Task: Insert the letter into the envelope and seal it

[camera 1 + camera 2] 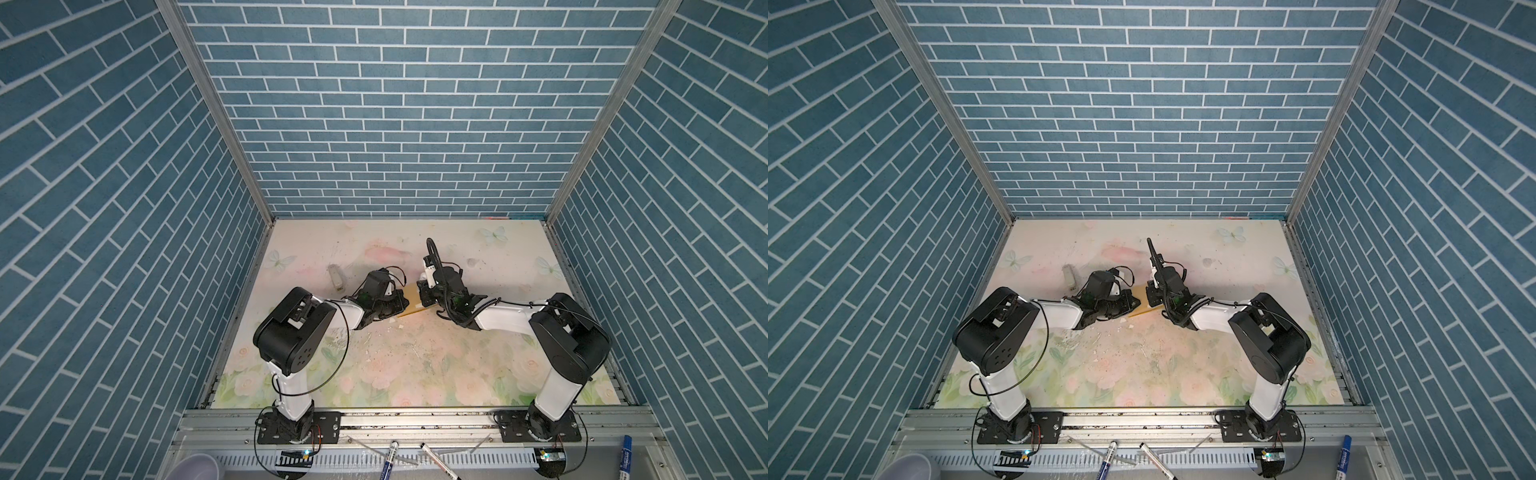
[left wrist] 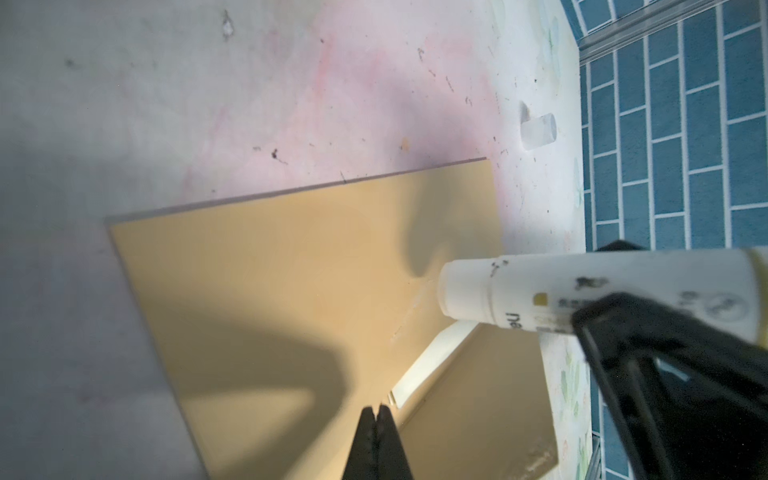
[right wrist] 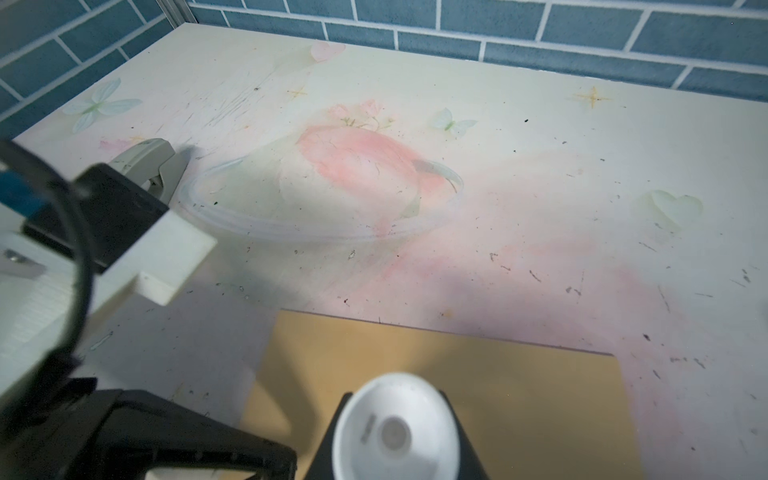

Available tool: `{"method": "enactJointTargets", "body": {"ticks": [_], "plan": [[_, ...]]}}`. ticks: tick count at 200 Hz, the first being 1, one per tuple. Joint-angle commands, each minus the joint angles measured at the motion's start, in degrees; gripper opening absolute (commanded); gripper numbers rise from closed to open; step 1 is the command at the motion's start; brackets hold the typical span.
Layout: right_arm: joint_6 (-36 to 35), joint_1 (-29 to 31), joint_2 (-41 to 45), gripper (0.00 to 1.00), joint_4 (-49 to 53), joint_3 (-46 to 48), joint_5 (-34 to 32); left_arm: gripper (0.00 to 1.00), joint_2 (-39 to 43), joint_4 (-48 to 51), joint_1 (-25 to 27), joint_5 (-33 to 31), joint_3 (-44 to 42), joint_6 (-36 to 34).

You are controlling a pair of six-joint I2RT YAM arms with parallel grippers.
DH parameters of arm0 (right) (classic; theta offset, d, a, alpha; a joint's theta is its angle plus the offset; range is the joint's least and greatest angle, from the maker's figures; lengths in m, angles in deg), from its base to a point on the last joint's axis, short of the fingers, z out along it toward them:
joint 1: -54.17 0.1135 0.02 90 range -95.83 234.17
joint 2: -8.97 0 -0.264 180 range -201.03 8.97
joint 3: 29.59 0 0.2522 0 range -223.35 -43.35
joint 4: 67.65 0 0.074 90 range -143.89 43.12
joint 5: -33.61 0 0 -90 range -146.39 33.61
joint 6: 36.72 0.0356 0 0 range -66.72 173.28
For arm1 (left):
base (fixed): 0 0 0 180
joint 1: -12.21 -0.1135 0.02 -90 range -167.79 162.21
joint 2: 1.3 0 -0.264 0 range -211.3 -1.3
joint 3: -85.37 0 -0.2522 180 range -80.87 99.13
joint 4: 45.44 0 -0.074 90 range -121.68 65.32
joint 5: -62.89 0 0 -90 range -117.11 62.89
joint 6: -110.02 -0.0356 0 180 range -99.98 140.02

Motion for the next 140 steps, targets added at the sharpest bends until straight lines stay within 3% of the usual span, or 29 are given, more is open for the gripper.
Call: {"method": "enactJointTargets", "body": {"ticks": [1, 140], "plan": [[2.0, -0.1, -1.2, 0.0, -1.6, -2.6, 0.9, 0.0, -1.3, 4.0, 0.1, -1.4, 0.8, -0.9], [1.1, 0.2, -4.6, 0.0, 2.1, -4.6, 2.7, 0.0, -2.0, 8.3, 0.8, -5.4, -0.3, -2.6]]}}
